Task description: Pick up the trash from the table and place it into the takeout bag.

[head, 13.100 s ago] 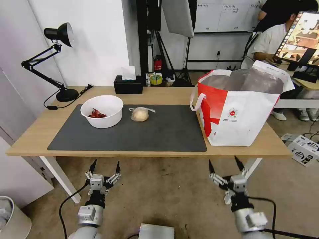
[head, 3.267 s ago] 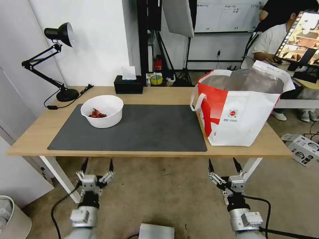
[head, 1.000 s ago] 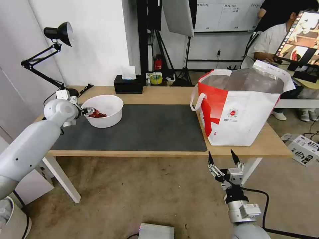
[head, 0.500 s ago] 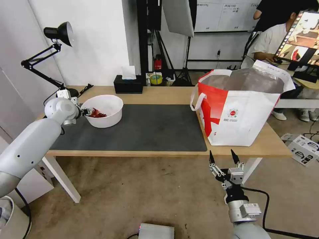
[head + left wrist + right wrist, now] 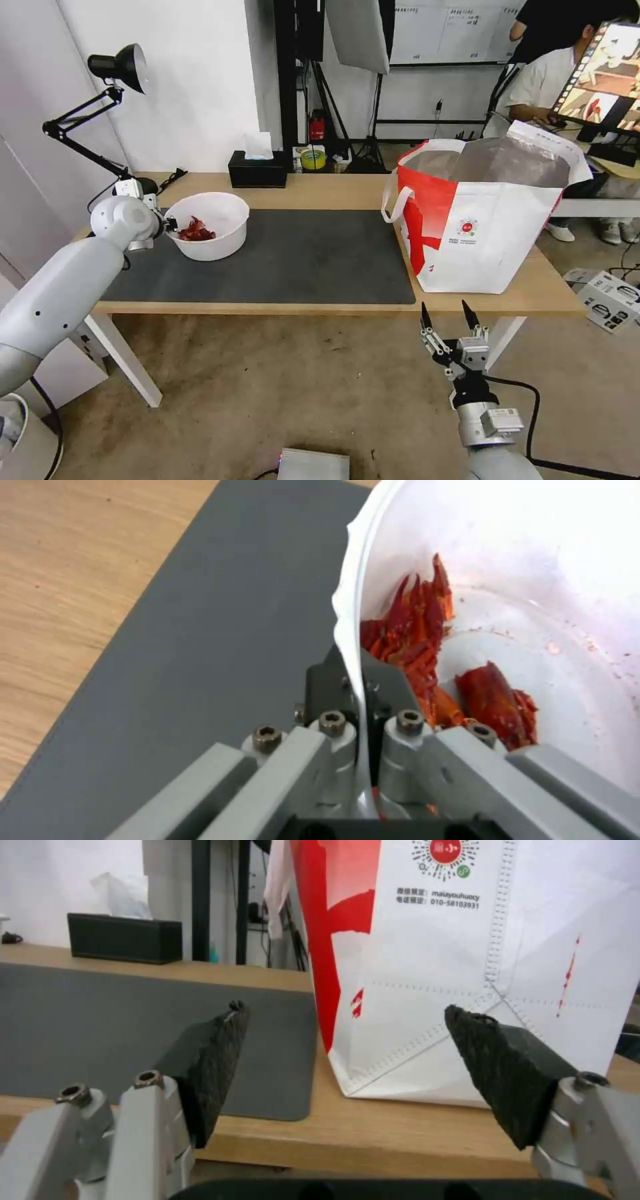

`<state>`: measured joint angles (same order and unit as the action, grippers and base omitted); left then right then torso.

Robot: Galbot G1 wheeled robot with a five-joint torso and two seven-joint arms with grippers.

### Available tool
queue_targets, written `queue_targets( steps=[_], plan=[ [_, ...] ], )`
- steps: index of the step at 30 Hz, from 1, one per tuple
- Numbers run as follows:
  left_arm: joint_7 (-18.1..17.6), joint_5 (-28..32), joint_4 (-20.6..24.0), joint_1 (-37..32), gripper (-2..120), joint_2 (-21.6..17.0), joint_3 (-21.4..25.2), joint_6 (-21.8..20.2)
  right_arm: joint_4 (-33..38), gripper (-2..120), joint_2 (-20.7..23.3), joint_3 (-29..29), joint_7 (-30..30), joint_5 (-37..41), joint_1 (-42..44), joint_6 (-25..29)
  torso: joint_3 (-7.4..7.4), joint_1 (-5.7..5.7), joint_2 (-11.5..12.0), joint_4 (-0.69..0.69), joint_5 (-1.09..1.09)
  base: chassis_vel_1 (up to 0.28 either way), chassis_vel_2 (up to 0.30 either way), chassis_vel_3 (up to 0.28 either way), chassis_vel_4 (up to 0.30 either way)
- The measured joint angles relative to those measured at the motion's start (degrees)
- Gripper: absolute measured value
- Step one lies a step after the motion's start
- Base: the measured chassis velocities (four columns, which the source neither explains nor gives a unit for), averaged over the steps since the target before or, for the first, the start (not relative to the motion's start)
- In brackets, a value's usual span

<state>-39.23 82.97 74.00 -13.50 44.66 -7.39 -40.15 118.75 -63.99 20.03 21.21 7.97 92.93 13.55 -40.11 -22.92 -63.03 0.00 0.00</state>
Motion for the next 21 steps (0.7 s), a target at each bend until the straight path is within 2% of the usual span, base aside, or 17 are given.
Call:
queue_targets(
  steps=[5, 10, 15, 21],
  plan=[
    [0.0, 0.2, 1.6, -0.4, 0, -0.2, 1.3, 0.1, 0.0, 75, -0.1, 0.0, 0.0, 0.0, 0.0, 0.0, 0.00, 0.00, 0.0, 0.00, 0.00, 0.000, 0.000, 0.000, 0.000],
    [-0.8, 2.4, 5.3, -1.0, 0, -0.5, 4.1, 0.2, 0.0, 73, -0.1, 0.0, 0.0, 0.0, 0.0, 0.0, 0.00, 0.00, 0.0, 0.00, 0.00, 0.000, 0.000, 0.000, 0.000],
    [-2.9, 7.6, 9.8, -0.3, 0, -1.1, 6.0, 0.1, 0.0, 73, -0.1, -0.3, 0.0, -0.1, -0.1, 0.0, 0.00, 0.00, 0.0, 0.00, 0.00, 0.000, 0.000, 0.000, 0.000],
    [-5.8, 13.4, 14.1, 2.0, 0, -1.0, 6.1, 0.1, 0.2, 73, -0.1, -0.3, 0.0, -0.1, -0.1, -0.1, 0.00, 0.00, 0.0, 0.00, 0.01, 0.000, 0.000, 0.000, 0.000]
  ],
)
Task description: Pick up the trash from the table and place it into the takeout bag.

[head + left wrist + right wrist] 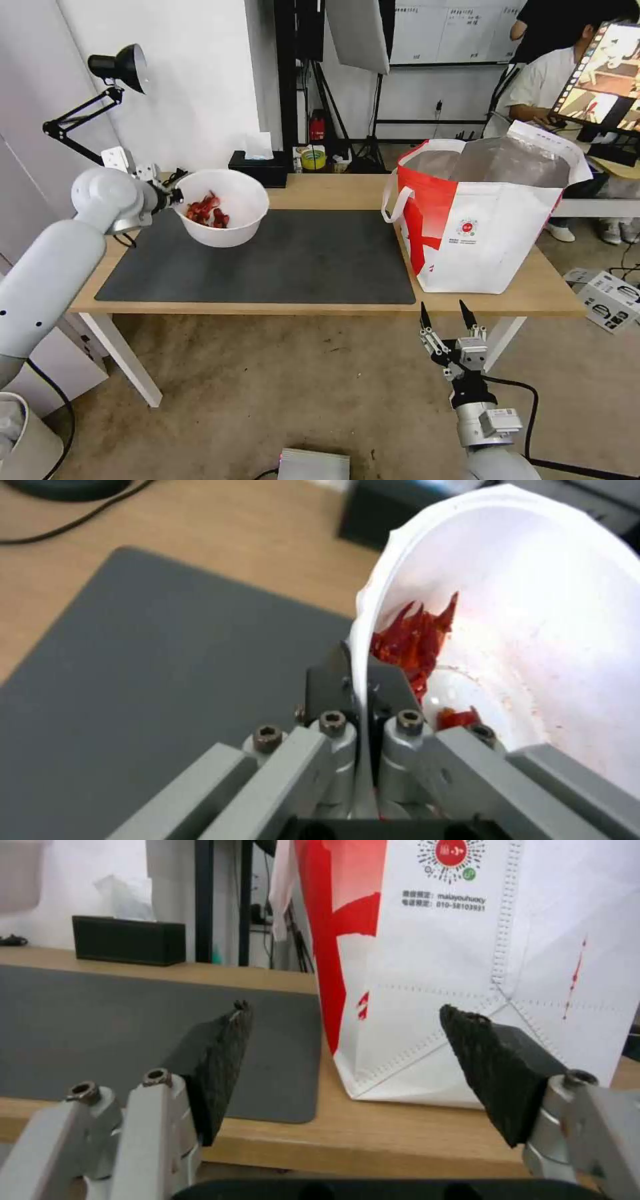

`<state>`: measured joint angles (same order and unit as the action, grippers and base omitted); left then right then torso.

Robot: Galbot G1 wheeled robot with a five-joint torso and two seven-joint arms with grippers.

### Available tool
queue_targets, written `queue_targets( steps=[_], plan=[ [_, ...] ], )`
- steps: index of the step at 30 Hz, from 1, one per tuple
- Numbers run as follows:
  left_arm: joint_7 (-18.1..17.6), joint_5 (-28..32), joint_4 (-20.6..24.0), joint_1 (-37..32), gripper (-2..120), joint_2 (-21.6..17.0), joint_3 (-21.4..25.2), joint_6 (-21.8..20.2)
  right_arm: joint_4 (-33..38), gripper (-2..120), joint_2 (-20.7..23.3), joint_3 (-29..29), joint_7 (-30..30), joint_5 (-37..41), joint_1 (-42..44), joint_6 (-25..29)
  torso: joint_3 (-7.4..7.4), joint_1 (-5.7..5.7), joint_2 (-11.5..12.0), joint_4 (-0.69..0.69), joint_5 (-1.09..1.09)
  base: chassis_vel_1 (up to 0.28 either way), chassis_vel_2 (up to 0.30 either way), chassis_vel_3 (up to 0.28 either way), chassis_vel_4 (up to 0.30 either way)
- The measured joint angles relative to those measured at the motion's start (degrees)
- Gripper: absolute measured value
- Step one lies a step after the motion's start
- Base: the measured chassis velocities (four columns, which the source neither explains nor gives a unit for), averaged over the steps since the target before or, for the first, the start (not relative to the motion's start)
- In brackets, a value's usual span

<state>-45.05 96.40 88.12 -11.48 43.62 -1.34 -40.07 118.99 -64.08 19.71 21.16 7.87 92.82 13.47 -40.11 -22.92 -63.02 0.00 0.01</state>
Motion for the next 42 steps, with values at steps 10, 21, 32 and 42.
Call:
queue_targets(
  steps=[10, 21, 32, 42],
  plan=[
    [-6.2, 10.6, 5.4, 8.6, 0, 5.0, -5.5, 1.3, 0.6, 82, -0.4, 0.6, 0.0, -0.2, 1.0, 0.0, 0.00, 0.00, 0.0, 0.00, 0.00, 0.000, 0.000, 0.000, 0.000],
    [-9.5, 16.4, 1.2, 22.4, 0, 14.9, -13.2, 2.7, 1.2, 100, -1.0, 1.1, 0.0, -0.3, 1.9, 0.0, 0.00, 0.00, 0.0, 0.01, 0.01, 0.000, 0.000, 0.000, 0.000],
    [-10.2, 16.9, -7.4, 30.4, 0, 24.9, -17.9, 3.0, 1.2, 100, -1.9, 1.1, 0.0, -0.5, 2.2, 0.0, -0.01, 0.00, 0.0, 0.00, 0.00, 0.000, 0.000, 0.000, 0.000],
    [-9.2, 14.7, -17.4, 36.2, 0, 35.3, -19.4, 3.0, 1.0, 100, -2.5, 0.9, 0.0, -0.5, 2.0, 0.1, 0.00, 0.00, 0.0, 0.01, 0.01, 0.000, 0.000, 0.000, 0.000]
  ],
)
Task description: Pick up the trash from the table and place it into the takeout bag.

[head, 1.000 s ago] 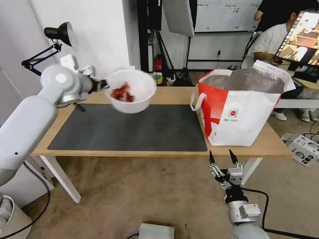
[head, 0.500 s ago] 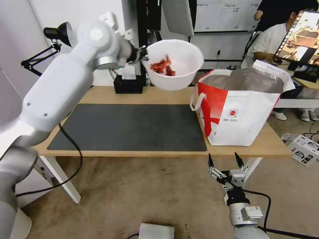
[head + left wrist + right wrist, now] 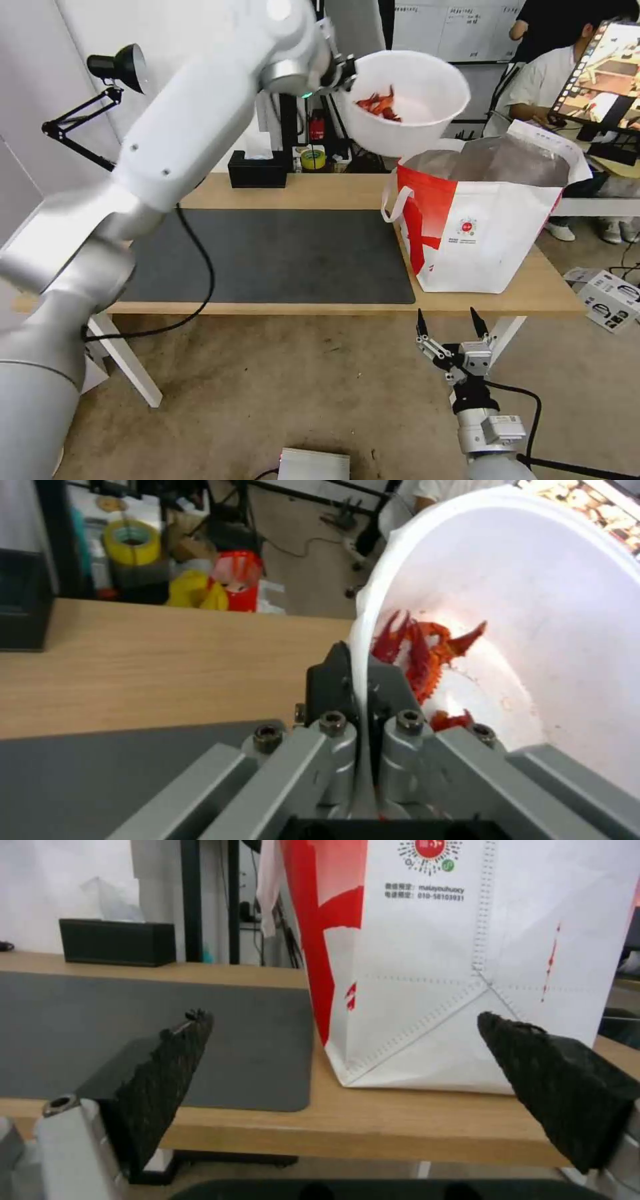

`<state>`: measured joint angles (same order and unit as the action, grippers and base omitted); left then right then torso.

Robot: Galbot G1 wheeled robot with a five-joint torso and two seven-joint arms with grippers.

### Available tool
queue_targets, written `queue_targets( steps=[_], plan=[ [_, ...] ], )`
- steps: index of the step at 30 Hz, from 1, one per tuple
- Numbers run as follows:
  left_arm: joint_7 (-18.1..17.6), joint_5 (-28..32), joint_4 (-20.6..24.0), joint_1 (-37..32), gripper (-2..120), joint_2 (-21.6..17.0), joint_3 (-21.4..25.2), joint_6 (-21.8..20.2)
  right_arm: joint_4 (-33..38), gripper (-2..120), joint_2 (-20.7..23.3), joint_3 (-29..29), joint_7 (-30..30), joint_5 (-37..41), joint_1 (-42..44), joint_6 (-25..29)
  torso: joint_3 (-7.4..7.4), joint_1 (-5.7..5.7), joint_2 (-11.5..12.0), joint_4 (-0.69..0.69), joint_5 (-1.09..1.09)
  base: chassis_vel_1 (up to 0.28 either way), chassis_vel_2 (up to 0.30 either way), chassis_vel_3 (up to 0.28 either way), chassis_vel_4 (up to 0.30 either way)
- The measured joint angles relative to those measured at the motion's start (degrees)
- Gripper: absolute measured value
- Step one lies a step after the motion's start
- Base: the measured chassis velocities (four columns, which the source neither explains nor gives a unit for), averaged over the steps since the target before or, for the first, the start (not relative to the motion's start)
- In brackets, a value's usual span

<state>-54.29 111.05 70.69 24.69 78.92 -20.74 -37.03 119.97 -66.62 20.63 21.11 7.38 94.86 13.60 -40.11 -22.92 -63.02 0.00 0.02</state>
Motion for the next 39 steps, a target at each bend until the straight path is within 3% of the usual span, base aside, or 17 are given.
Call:
queue_targets(
  steps=[15, 27, 39],
  plan=[
    [3.6, -7.1, -10.0, 1.4, 0, 12.4, -0.9, -0.2, 0.6, 100, -0.4, 0.4, 0.3, 0.1, 0.0, 0.1, 0.00, 0.00, 0.0, 0.01, 0.00, 0.000, 0.000, 0.000, 0.000],
    [5.5, -9.9, -13.9, 0.4, 0, 12.7, -4.0, 0.3, -0.5, 100, 0.8, -0.9, 0.3, 1.5, -2.8, 0.0, 0.00, 0.00, 0.0, 0.00, -0.01, 0.000, 0.000, 0.000, 0.000],
    [6.8, -10.2, -12.8, -0.3, 0, 12.6, -7.5, 0.7, -1.1, 100, 0.5, -1.3, 0.3, 1.6, -3.5, -0.2, 0.00, 0.00, 0.0, 0.00, -0.01, 0.000, 0.000, 0.000, 0.000]
  ],
)
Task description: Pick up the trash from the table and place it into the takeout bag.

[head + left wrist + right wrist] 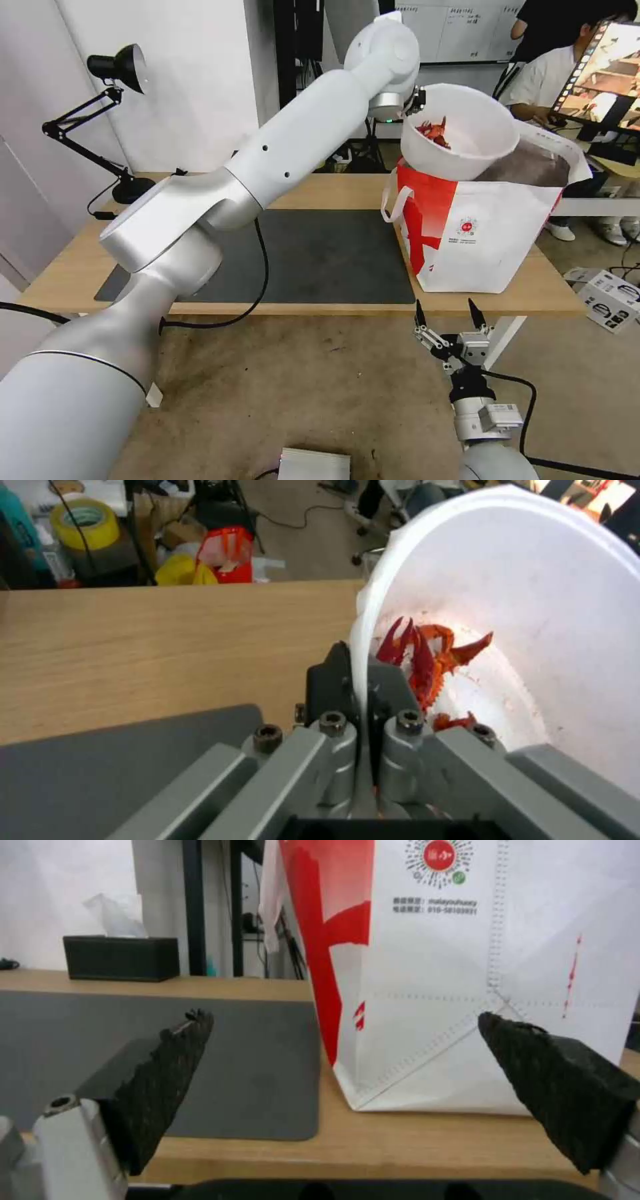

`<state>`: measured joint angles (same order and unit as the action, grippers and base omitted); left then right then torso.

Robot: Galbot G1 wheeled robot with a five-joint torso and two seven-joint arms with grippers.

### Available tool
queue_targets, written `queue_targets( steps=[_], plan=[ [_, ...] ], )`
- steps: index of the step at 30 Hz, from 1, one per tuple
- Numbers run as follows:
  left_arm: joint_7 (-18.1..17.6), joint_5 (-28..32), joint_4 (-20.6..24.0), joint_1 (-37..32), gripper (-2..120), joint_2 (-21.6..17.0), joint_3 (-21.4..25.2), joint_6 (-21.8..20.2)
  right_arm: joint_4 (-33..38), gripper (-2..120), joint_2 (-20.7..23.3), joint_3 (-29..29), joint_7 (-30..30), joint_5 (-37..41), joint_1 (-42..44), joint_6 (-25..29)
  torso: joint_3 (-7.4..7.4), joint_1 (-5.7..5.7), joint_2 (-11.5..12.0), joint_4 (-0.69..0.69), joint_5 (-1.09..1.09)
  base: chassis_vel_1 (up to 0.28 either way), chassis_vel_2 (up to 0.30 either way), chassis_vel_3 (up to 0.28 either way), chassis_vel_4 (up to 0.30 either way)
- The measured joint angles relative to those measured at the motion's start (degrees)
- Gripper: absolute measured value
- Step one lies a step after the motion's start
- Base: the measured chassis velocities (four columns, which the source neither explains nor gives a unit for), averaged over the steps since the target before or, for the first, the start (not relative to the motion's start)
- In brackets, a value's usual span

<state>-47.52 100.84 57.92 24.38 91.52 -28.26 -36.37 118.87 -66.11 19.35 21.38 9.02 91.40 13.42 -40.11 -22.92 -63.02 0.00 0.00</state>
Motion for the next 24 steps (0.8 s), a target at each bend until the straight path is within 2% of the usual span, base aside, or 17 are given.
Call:
queue_targets(
  steps=[19, 24],
  plan=[
    [0.2, 2.0, 2.1, 0.6, 0, 0.0, -6.1, 0.2, -0.5, 100, -0.1, -0.5, -0.2, -0.1, -0.6, -0.1, 0.00, 0.00, 0.0, 0.00, 0.00, 0.000, 0.000, 0.000, 0.000],
    [1.5, 1.9, 2.9, 0.5, 16, -0.1, -6.9, 0.4, -0.5, 100, -0.2, -0.5, -0.2, -0.1, -0.7, -0.1, 0.00, 0.00, 0.0, 0.00, 0.00, 0.000, 0.000, 0.000, 0.000]
  ],
)
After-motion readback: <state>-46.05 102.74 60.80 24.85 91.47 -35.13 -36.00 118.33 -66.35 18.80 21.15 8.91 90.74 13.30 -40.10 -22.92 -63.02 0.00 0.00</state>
